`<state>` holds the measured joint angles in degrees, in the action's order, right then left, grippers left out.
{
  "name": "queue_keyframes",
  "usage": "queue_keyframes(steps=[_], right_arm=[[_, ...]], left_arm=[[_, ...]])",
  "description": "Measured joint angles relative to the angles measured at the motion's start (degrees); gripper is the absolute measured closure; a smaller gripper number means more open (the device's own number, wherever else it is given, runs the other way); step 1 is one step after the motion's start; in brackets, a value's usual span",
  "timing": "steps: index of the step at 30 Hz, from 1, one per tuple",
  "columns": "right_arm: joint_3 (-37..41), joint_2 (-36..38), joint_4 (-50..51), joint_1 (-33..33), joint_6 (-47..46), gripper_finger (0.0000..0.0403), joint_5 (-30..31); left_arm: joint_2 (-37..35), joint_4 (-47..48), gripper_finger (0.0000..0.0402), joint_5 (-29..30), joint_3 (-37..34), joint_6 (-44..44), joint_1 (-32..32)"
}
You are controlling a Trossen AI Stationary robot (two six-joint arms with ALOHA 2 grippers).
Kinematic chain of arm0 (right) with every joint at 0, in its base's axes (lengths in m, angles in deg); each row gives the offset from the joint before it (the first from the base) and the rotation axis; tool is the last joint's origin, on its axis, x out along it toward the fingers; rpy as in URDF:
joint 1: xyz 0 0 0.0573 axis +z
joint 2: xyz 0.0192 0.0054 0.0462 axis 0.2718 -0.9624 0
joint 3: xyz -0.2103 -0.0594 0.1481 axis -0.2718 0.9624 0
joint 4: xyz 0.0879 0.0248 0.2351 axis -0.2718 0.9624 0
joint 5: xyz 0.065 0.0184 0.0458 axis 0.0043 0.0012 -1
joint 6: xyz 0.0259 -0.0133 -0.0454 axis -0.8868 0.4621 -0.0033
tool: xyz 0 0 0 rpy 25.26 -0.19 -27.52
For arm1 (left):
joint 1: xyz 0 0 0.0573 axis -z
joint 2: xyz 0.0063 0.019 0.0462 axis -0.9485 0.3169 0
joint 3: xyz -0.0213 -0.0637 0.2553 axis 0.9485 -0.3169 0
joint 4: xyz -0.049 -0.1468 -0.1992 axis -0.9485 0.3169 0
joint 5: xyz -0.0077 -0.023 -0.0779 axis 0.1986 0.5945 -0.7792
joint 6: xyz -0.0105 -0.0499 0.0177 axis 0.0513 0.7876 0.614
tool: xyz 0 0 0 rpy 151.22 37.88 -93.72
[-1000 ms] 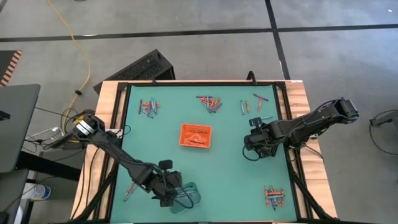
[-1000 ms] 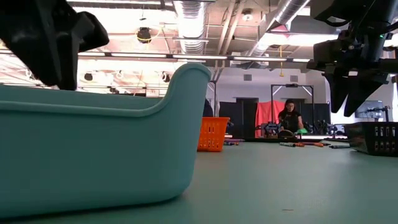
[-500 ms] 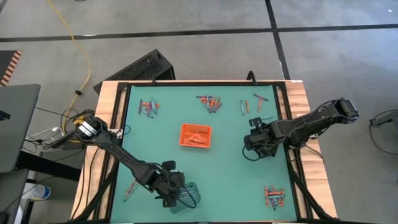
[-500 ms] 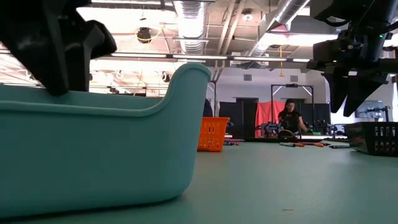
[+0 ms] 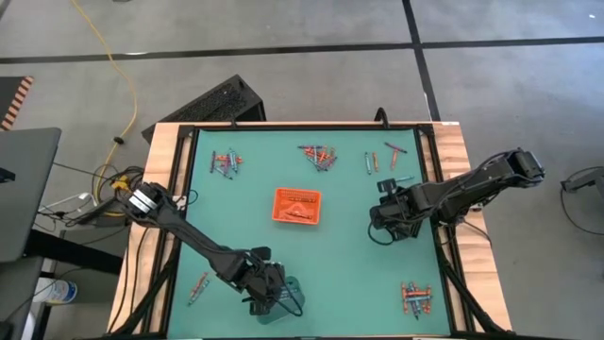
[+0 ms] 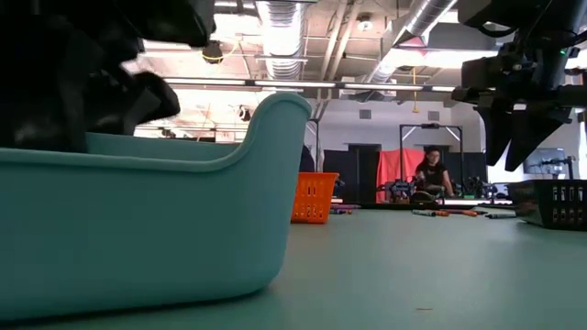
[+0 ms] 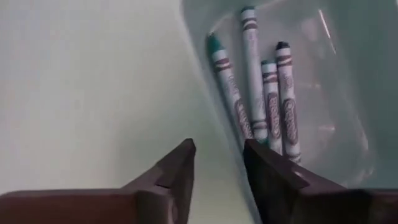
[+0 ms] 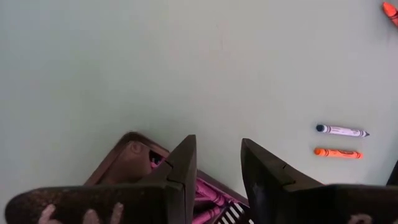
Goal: Sort crayons
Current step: Adjust the blue bin on the table
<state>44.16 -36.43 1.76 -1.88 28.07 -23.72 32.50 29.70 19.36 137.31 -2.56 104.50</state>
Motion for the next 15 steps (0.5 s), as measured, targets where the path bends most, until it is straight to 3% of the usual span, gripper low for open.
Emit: queue_keyframes(steps=[6,15], right_arm=[[0.2,-0.02,-0.17,-0.04,0.0,0.0285,0.0],[0.2,0.0,-0.37,-0.04,0.0,0.0285,0.02]], left_arm=[[0.76,-3.16,0.0339,-0.05,0.11,-3.25,-0.79],[0.77,-8.63,0.0379,-0.94,0.07,-7.29,-2.43]])
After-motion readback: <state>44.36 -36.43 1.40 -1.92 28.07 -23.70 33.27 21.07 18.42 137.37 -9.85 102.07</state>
